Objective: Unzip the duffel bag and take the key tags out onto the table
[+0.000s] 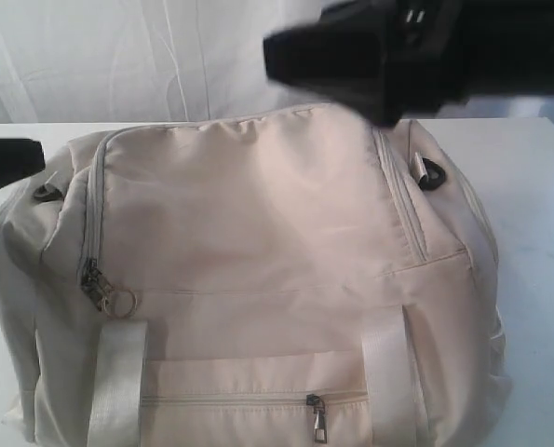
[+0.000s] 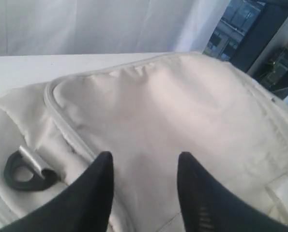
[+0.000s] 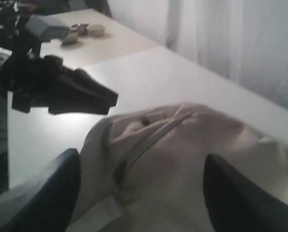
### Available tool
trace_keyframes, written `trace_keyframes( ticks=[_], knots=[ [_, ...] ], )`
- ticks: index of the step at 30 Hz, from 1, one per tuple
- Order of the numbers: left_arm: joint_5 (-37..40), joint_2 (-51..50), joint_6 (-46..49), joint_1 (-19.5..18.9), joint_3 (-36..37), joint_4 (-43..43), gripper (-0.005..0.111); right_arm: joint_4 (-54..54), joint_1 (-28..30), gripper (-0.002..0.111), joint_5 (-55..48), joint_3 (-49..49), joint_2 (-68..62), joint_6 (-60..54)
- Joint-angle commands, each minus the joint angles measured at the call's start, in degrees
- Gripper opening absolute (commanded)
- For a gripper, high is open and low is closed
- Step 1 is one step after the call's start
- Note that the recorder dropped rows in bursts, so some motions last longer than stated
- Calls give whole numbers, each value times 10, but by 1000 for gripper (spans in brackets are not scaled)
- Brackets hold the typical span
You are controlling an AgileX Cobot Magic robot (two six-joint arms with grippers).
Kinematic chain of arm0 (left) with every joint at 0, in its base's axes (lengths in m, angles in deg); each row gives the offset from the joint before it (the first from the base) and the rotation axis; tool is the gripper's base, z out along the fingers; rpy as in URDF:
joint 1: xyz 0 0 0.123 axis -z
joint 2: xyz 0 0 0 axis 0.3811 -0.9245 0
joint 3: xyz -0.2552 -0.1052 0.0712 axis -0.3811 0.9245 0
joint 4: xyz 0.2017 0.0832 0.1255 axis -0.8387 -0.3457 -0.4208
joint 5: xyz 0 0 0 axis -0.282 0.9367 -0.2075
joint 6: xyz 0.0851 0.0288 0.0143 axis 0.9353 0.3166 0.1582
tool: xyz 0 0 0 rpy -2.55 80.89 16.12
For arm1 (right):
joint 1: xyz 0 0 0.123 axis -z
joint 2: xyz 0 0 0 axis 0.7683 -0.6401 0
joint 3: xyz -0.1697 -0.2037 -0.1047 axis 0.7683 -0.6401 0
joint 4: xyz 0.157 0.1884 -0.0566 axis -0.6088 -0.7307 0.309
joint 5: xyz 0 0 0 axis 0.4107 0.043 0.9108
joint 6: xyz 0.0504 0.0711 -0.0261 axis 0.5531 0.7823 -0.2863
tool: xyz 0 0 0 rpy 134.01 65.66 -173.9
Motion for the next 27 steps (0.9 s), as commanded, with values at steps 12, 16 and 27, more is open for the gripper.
trace_keyframes(
  ticks=[12, 16, 27],
  knots=[
    [171, 28, 86, 0, 84, 2, 74, -1, -152, 63, -43, -48, -166, -116],
    [175, 74, 99, 0, 82, 2, 69, -1, -209, 64, -141, -48, -219, -161],
    [129, 85, 89, 0, 84, 2, 64, -266, -251, 64, -207, -29, -306, -362]
  ],
)
